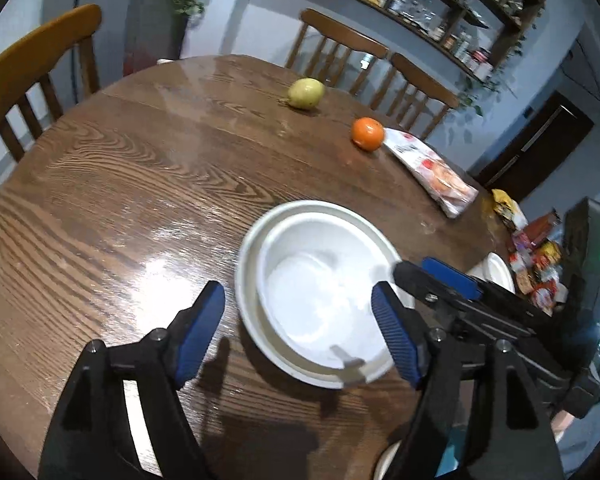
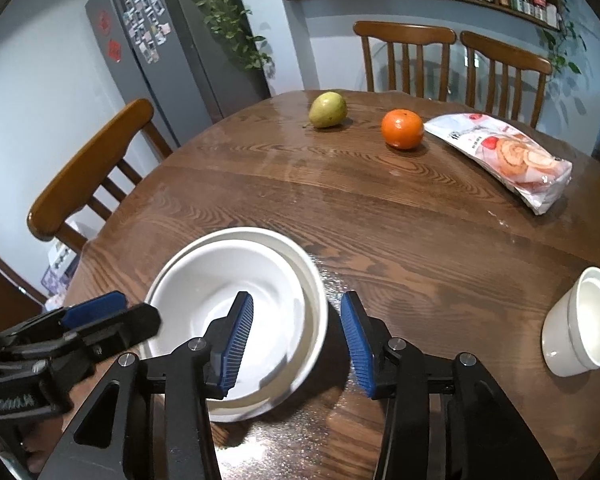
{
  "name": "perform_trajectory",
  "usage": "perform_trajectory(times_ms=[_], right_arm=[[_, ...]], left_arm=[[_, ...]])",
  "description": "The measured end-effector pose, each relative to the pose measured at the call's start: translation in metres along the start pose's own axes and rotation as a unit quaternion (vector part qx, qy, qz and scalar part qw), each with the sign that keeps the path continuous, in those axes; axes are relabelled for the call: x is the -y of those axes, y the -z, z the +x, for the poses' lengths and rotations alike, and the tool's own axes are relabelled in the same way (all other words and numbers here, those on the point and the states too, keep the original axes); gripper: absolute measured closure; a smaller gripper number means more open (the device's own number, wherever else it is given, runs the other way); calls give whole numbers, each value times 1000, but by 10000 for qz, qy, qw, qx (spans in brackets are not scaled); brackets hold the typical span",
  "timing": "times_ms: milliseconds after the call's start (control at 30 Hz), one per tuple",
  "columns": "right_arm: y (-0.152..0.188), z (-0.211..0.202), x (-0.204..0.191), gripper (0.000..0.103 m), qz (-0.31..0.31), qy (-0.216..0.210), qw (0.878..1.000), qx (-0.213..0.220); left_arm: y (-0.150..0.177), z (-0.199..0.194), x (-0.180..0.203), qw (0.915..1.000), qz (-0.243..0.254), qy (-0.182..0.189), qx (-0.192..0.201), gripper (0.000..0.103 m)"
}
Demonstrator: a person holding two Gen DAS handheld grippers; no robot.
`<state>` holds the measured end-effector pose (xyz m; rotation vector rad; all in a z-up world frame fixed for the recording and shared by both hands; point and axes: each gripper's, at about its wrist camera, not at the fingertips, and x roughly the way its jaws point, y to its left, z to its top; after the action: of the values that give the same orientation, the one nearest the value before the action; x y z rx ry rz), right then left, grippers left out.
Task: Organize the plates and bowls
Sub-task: 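Open both grippers to release the nested bowl, then withdraw both grippers from the rim of the nested white bowls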
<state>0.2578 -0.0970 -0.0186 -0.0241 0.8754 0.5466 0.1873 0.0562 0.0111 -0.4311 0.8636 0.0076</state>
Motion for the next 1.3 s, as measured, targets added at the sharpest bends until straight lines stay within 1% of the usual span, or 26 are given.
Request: perform_trajectory(times_ms=[100,133,167,200,233,367,500,567,600,633,667,700,767,833,867,967,1033,1133,1300], right_arm=[[0,4,5,55,130,-10,9999,-110],[1,7,7,54,168,-24,9997,-179],[1,9,7,49,187,-29,9996,-227],[2,10,7,47,202,-44,9995,-253],[2,11,7,47,221,-71,9993,-289],[5,18,9,47,292,-121,9983,-485],[6,23,12,47,381,-143,9975,-581],[7,25,14,47,429,-232,9965,-676],[8,25,14,47,446,-277,9962,-696],[8,25,14,47,435,-299,9963,-680],[8,24,13,50,404,-289,9967,-648],[8,23,12,56,360,-260,9970,-628],[8,22,10,61,276,-230,9975,-611],[8,21,9,63,251,-239,9975,-611],[9,20,9,64,218,-132,9978,-617],[8,19,8,65,120,128,9982,-576],[8,17,10,65,121,192,9981,-580],[6,14,14,65,79,368,9974,-622],[4,9,20,65,6,384,9969,-684]], left_arm=[[-2,1,-5,9994,-30,-313,108,28],[-2,3,-6,9991,-24,-407,97,28],[-3,5,-8,9988,-33,-478,79,28],[-4,8,-9,9985,-45,-543,42,28],[-3,11,-11,9983,-51,-584,-38,28],[-1,22,-14,9979,10,-569,-317,29],[3,27,-8,9975,166,-524,-446,31],[5,30,-6,9973,241,-466,-516,40],[7,31,-4,9971,278,-404,-574,42],[8,32,-3,9970,305,-351,-613,46],[8,33,-3,9969,326,-326,-636,49],[9,34,-1,9968,347,-314,-654,50],[12,36,3,9967,388,-316,-645,53],[15,36,7,9964,494,-293,-620,54],[15,38,10,9965,505,-281,-607,56],[19,40,17,9961,617,-286,-565,55],[21,42,23,9958,691,-304,-515,55],[24,45,27,9956,735,-127,-563,55],[26,47,32,9956,747,-27,-571,55]])
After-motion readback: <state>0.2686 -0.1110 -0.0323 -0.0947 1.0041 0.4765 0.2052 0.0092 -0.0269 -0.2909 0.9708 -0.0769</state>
